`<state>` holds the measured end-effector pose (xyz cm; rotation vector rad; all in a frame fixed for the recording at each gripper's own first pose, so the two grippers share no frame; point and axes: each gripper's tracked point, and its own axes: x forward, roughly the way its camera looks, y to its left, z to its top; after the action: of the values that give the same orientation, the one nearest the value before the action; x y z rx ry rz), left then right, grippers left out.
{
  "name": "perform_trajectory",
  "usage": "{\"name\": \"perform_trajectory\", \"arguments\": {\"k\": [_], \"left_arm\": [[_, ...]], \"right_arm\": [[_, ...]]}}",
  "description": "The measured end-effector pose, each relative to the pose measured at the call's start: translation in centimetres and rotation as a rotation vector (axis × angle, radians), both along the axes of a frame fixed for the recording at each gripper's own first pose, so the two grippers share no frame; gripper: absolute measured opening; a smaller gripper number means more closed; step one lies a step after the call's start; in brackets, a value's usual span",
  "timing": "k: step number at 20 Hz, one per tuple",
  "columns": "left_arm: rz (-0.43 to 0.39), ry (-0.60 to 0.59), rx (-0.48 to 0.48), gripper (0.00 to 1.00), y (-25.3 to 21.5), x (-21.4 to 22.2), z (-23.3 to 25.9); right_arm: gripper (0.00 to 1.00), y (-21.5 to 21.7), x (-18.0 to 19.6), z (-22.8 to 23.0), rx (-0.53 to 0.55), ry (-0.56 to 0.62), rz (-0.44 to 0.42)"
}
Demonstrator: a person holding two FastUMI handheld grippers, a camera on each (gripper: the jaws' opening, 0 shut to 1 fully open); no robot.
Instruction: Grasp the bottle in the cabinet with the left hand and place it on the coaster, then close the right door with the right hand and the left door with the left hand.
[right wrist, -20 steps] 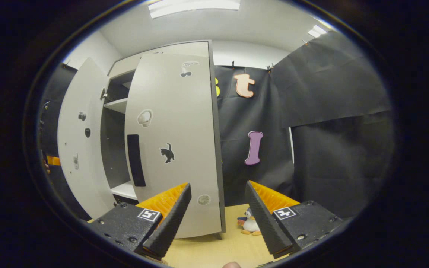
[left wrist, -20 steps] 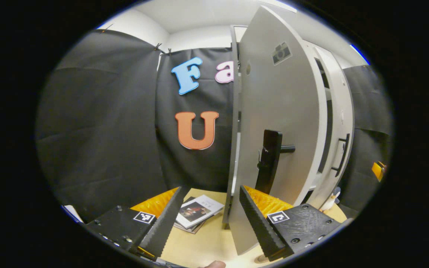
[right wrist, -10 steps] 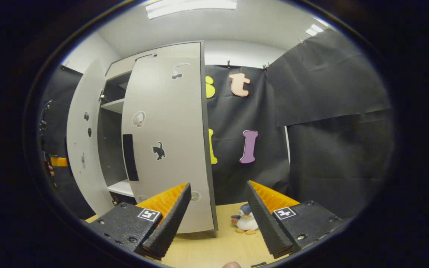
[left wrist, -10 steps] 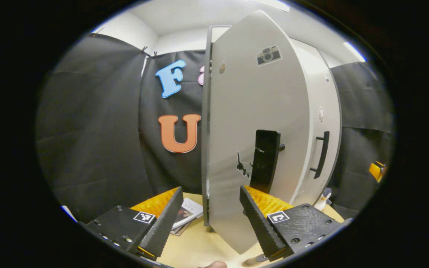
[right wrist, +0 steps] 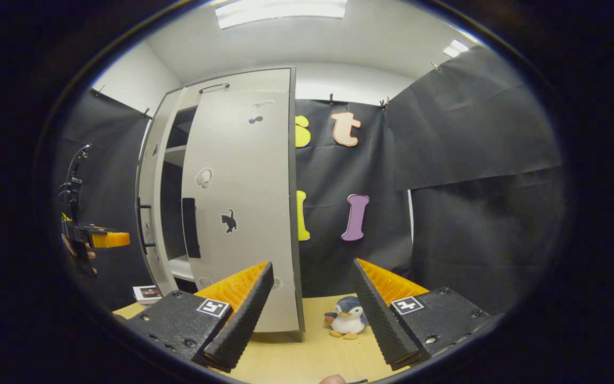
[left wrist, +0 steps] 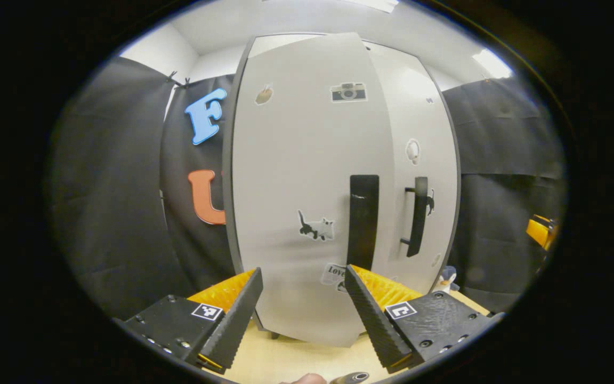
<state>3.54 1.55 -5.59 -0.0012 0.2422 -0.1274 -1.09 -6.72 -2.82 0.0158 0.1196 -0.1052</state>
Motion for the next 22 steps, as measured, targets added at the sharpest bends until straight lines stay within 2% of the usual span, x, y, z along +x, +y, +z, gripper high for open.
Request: {"name": "perform_trajectory", "arguments": {"k": [3, 5, 7, 8, 9, 13, 15, 19, 22], "left_arm": [[-0.003, -0.013, -0.017, 0.97, -0.9, -0.8, 0.9], [0.007, -0.029, -0.03, 0.97, -0.9, -1.3, 1.8], [0.024, -0.073, -0.021, 0.96, -0.5, -1.7, 2.9], [0.037, -0.087, -0.019, 0.95, -0.1, -2.1, 3.1], [0.047, -0.097, -0.017, 1.0, 0.1, -2.6, 3.3], [0.087, -0.132, 0.015, 1.0, 1.0, -4.1, 5.5], [0.083, -0.148, 0.024, 1.0, 1.0, -4.9, 6.5], [0.148, -0.193, 0.054, 0.99, 2.5, -6.2, 8.9], [0.186, -0.195, 0.023, 0.99, 3.2, -6.7, 10.4]], "right_arm": [[0.96, 0.0, 0.1, 1.4, -0.012, -0.027, 0.007], [0.92, -0.1, 0.1, 2.4, -0.021, -0.049, 0.007], [0.96, 0.0, 0.1, 3.2, -0.025, -0.065, 0.005], [0.93, 0.2, 0.0, 3.7, -0.025, -0.077, 0.01], [0.96, 0.4, -0.1, 4.3, -0.028, -0.092, 0.013], [0.96, 1.1, 0.2, 5.6, -0.033, -0.127, 0.032], [0.96, 1.7, 0.5, 6.0, -0.025, -0.135, 0.05], [0.97, 2.5, 0.9, 6.3, -0.023, -0.144, 0.083], [0.97, 2.7, 1.0, 6.3, -0.019, -0.144, 0.099]]}}
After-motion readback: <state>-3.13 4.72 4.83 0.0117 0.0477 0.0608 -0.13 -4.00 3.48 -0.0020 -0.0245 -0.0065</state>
